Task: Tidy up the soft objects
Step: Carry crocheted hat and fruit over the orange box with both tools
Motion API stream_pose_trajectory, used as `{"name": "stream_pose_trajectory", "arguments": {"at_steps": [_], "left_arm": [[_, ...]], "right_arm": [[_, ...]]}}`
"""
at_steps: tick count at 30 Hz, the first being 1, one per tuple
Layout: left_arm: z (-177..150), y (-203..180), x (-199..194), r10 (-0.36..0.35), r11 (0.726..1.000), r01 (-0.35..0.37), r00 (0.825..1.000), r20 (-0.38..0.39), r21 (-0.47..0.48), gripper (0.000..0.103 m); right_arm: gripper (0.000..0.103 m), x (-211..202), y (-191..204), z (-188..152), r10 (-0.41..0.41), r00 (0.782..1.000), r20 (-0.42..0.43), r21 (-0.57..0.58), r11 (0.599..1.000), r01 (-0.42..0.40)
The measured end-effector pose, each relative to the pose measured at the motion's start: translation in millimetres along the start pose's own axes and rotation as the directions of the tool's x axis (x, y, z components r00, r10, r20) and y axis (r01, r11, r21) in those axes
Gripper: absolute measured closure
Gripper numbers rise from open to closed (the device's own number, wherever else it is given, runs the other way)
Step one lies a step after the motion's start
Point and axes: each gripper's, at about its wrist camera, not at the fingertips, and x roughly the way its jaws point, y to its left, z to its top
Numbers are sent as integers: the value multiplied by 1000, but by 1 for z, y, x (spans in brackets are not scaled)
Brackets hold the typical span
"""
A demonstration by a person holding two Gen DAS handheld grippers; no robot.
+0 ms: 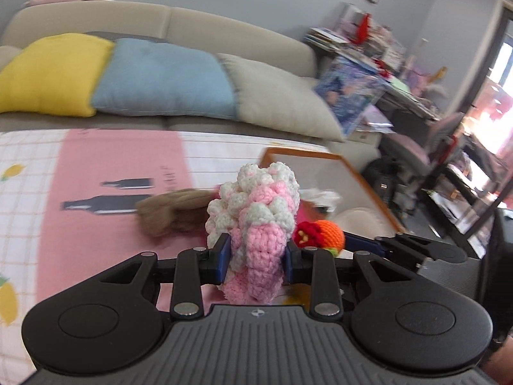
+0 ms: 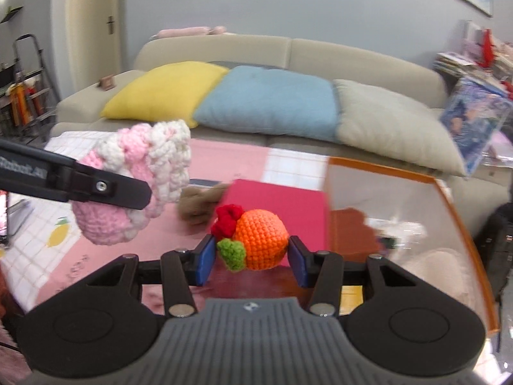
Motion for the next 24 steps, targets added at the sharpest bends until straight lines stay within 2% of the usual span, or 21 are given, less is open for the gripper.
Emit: {"name": "stream_pose_trajectory", "arguments": {"at_steps": [8,14,21,24], "left_arm": [[24,-60,37,-127,987,132,990,-62,88,67],[43,-107,74,-191,968,206,975,-110,144,67],[46,-149,123,-167,954,208,966,-196,215,67],[41,-158,140,-126,949,186,964,-236,253,67]], "right_arm": [[55,-16,-62,-2,-136,991,-13,43,990,137],[55,-20,-100,-4,-200,979,-33,-13,980,200],[55,-8,-135,-9,-238,964,-119,-73,970,230],[55,2,-146,-14,-242,958,-156,-101,968,229]]}}
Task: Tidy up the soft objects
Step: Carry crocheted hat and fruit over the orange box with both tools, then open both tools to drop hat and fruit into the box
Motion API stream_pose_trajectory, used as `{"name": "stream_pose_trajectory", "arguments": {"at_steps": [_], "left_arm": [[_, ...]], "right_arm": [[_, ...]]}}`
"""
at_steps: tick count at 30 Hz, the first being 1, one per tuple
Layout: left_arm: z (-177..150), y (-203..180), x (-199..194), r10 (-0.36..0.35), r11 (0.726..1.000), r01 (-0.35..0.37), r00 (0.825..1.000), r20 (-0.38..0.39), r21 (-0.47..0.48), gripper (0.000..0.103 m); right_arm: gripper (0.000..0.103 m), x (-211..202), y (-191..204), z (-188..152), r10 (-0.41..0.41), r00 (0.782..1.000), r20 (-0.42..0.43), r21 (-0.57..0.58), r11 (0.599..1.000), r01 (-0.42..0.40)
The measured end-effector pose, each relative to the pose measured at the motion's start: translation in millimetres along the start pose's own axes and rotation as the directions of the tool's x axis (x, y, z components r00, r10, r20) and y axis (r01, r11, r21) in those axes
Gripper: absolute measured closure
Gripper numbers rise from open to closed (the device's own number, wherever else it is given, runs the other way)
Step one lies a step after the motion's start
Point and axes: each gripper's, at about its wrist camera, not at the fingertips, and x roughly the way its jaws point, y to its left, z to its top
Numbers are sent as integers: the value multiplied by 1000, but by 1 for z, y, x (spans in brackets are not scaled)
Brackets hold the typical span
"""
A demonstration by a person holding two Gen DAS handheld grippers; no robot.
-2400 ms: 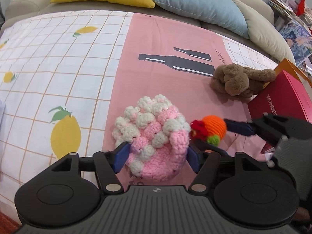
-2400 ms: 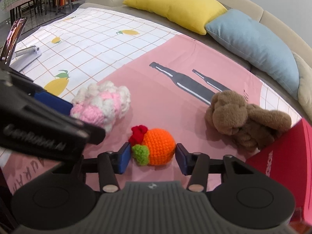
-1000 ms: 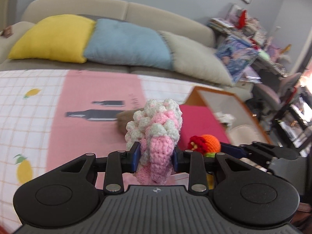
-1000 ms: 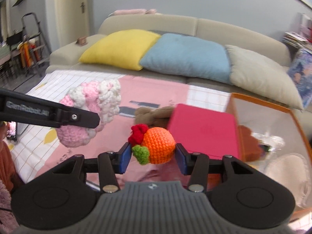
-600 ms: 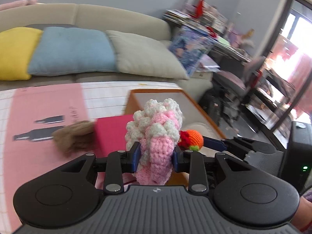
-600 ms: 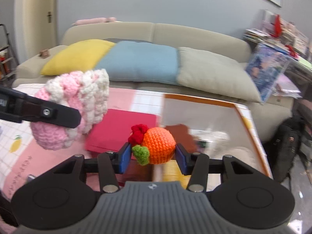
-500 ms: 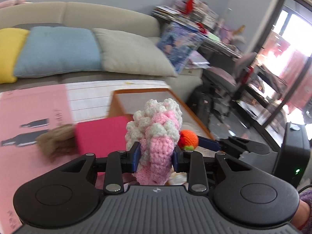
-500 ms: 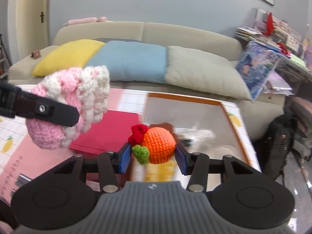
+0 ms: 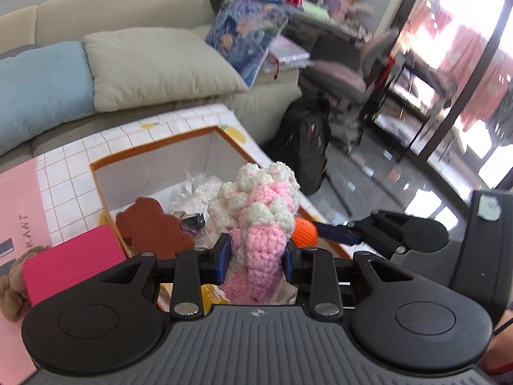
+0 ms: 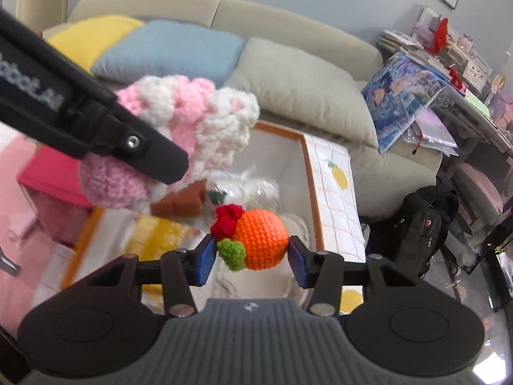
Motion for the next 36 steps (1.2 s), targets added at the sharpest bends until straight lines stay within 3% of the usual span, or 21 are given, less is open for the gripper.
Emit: {"name": "stream_pose_trajectory", "arguments": {"at_steps": [5,11,18,23,28,33,36], "left_arm": [[-2,-6,30,42,998,-38,996,-74,55,67],[-9,0,55,79,996,-71,983,-167,54,67],[-16,-4,71,112,990,-89,967,-227,108,67],[-18,0,78,112,992,-93,960,-255,87,64],[-16,3,76,101,994,-87,963,-248,65,56],[-12,10,72,74,997,-70,967,-244,25,30],[-7,11,65,67,998,-65,973,-222,16,25]], "right_arm": [[55,12,-5,-7,15,1000,-25,-44,999,-16],[55,29,-4,-14,25,995,-92,-61,998,-31],[55,42,-2,-20,52,986,-155,-39,997,-59],[54,47,-3,-19,51,982,-180,-33,998,-57],[52,49,-5,-17,48,980,-195,-26,998,-54],[45,50,-7,-13,38,977,-209,-26,999,-44],[40,48,-9,-9,40,975,-217,-20,999,-45]]}}
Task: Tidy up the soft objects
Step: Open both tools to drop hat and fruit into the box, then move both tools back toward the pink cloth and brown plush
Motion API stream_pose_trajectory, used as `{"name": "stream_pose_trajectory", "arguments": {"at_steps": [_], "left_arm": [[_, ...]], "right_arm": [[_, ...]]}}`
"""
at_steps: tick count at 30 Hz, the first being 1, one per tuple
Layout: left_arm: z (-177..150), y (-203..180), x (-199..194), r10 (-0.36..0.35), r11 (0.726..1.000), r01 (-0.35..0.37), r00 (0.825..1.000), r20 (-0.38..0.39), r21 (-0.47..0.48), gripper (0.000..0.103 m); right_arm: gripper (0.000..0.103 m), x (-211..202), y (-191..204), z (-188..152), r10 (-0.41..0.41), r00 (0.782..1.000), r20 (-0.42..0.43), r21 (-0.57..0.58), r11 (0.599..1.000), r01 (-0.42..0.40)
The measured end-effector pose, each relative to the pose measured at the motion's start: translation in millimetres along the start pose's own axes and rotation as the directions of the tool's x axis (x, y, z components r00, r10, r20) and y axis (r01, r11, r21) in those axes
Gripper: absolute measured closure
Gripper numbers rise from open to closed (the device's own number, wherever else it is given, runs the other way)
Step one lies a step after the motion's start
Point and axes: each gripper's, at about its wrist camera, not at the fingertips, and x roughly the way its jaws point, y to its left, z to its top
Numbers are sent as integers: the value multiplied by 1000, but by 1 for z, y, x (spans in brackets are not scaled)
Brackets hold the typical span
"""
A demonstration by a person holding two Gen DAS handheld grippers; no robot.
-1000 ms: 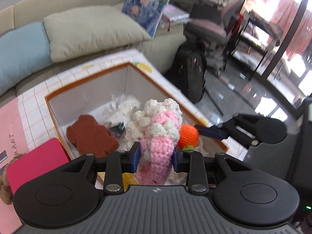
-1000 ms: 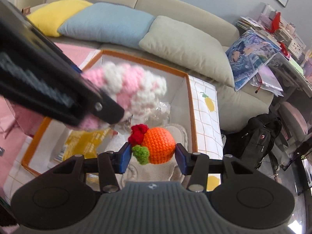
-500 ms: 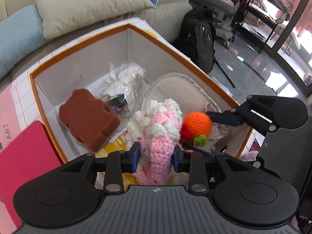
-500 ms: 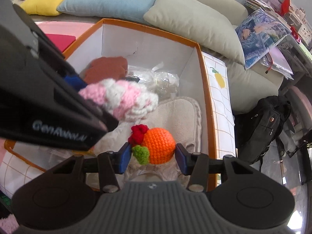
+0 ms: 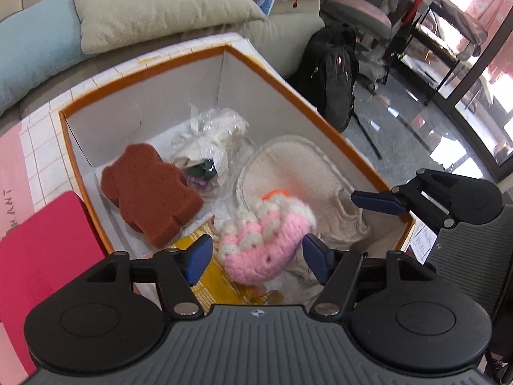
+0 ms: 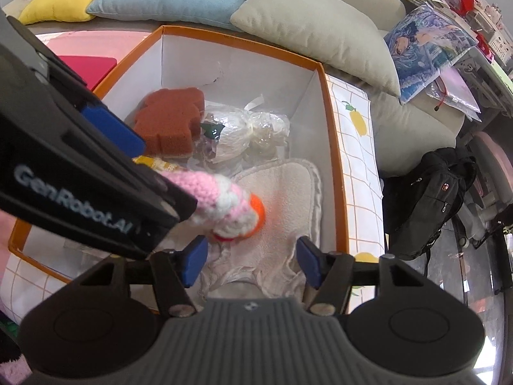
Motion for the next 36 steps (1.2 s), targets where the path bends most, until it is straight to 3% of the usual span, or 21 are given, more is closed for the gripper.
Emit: {"name": "stream_pose_trajectory", "arguments": {"at_steps": [9,16,22,25,30,36], "left_arm": [[5,-4,-53,-17,998,7,989,149,69,25],[-15,-5,-105,-15,991,-28,951,308,135,25],[-54,3,-135,2,991,-56,916,401,124,25],[-75,18,-143,26,995,-66,911,411,81,25],[-108,49,-153,100,995,-96,909,404,-32,25],[-140,87,-157,186,979,-144,923,338,-146,25]], "right_arm": [[31,-34,-4,7,-42,998,52,102,994,37],[29,-75,6,-4,-118,975,187,277,959,63],[28,-94,45,-19,-149,943,297,321,946,48],[28,-99,66,-24,-129,935,332,334,942,12],[28,-102,103,-25,-78,938,337,304,952,-30],[28,-99,153,-19,18,943,333,120,991,-61]]}}
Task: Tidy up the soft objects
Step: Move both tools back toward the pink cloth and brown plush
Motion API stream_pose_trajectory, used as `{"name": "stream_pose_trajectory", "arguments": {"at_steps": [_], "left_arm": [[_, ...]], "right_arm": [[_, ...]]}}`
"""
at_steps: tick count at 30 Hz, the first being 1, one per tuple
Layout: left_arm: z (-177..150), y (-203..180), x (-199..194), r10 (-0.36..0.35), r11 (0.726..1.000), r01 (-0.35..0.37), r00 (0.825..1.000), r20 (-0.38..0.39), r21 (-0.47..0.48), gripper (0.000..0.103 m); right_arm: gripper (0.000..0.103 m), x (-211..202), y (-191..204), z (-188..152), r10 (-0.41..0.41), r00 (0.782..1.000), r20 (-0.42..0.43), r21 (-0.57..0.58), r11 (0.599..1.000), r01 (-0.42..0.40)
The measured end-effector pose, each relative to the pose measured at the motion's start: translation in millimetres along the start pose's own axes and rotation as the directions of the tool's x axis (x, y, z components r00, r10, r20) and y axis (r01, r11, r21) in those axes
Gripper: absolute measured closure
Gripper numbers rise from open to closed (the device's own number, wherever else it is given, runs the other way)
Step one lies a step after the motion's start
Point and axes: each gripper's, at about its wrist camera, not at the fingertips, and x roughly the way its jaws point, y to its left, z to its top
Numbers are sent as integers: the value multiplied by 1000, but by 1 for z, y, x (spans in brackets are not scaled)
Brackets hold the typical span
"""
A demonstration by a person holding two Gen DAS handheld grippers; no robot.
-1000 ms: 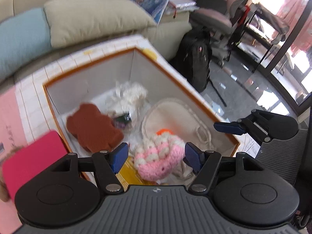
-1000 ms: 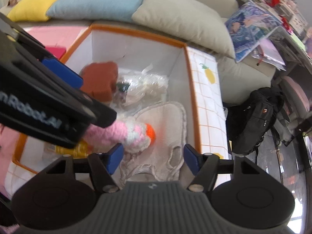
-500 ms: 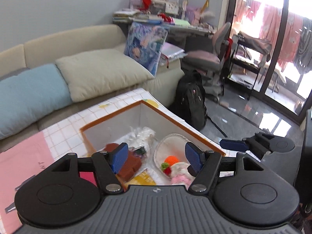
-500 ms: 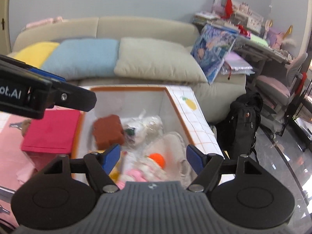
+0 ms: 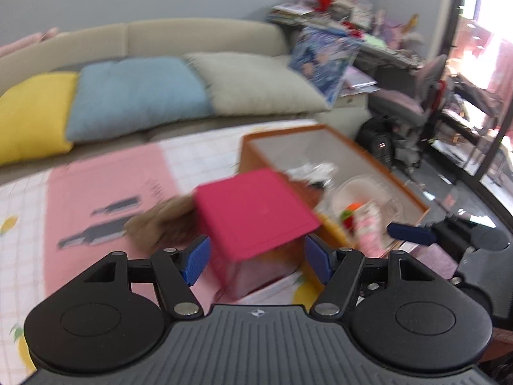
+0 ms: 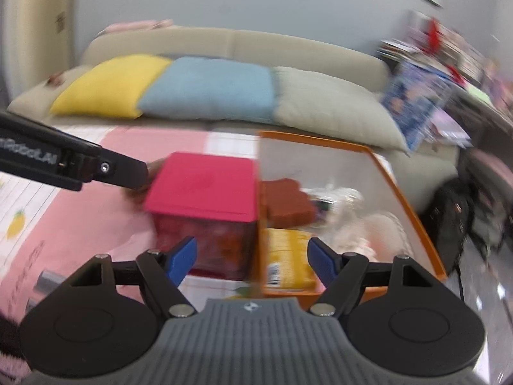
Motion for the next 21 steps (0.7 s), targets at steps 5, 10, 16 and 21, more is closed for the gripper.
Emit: {"name": "stream_pose_trajectory", "arguments": {"at_steps": [5,10,16,21], "left_arm": [[-23,35,-7,54,996,-57,997,-47,-69,25],[-43,66,-13,92,986,-104,991,-99,-131,25],[-66,95,-13,118,968,-145,984,-135,-203,25],[-75,109,-3,101,955,-142,981,-167,-260,25]], "right_arm": [[28,10,30,5,94,994,-49,-76,992,-98],[28,31,61,8,169,979,-113,-79,981,-179],[27,62,94,3,196,961,-195,-60,976,-211],[13,89,103,-2,160,954,-253,4,986,-164]]}}
